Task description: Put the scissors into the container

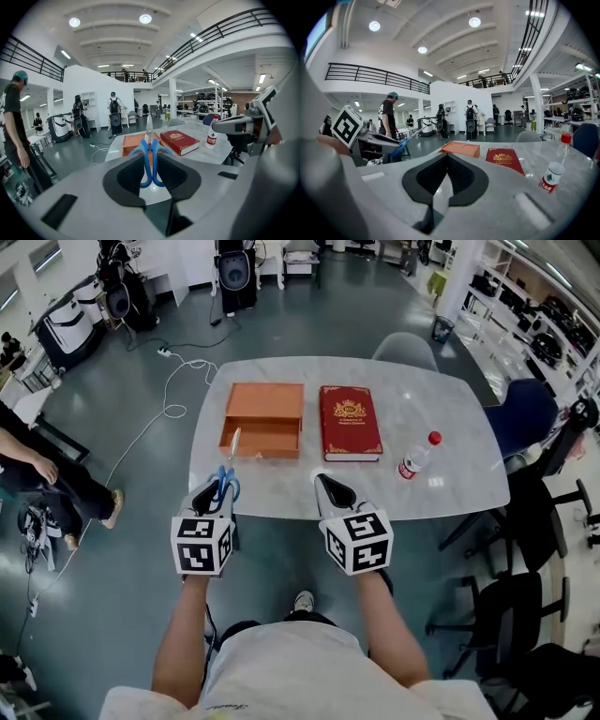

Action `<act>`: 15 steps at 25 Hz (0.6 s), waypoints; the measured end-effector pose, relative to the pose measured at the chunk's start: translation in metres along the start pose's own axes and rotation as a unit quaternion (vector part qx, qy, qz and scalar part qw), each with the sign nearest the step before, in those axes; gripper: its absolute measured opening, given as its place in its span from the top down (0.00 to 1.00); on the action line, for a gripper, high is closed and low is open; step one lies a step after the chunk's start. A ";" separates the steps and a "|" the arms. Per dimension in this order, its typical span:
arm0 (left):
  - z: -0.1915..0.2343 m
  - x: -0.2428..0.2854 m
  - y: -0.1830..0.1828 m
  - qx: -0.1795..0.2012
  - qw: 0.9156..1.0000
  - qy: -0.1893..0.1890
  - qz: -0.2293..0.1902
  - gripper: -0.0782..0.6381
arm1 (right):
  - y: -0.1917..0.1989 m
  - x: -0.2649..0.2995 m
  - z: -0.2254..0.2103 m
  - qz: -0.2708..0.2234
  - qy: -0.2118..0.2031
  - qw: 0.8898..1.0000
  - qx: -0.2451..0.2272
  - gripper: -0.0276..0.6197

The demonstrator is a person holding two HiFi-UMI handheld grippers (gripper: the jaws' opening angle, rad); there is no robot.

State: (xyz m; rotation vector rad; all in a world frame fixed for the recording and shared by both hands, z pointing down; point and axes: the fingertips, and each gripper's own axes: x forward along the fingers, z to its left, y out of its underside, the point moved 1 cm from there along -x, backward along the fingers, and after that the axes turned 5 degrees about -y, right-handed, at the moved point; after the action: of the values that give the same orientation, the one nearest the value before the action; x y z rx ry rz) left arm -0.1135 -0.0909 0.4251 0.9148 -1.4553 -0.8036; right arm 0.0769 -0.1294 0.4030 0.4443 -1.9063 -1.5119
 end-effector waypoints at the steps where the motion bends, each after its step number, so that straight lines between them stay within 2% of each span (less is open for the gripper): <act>1: -0.002 0.003 0.000 0.000 1.000 -0.002 0.002 0.77 | 0.000 0.002 -0.004 0.000 -0.003 1.000 0.000 0.95; 15: -0.005 0.047 -0.001 0.005 1.000 -0.010 0.024 0.77 | -0.004 0.035 -0.040 0.006 -0.018 1.000 -0.001 0.95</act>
State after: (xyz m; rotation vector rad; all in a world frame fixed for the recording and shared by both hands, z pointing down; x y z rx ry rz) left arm -0.1093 -0.1334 0.4462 0.8784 -1.4950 -0.7713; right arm 0.0780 -0.1822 0.4139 0.4065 -1.9317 -1.5222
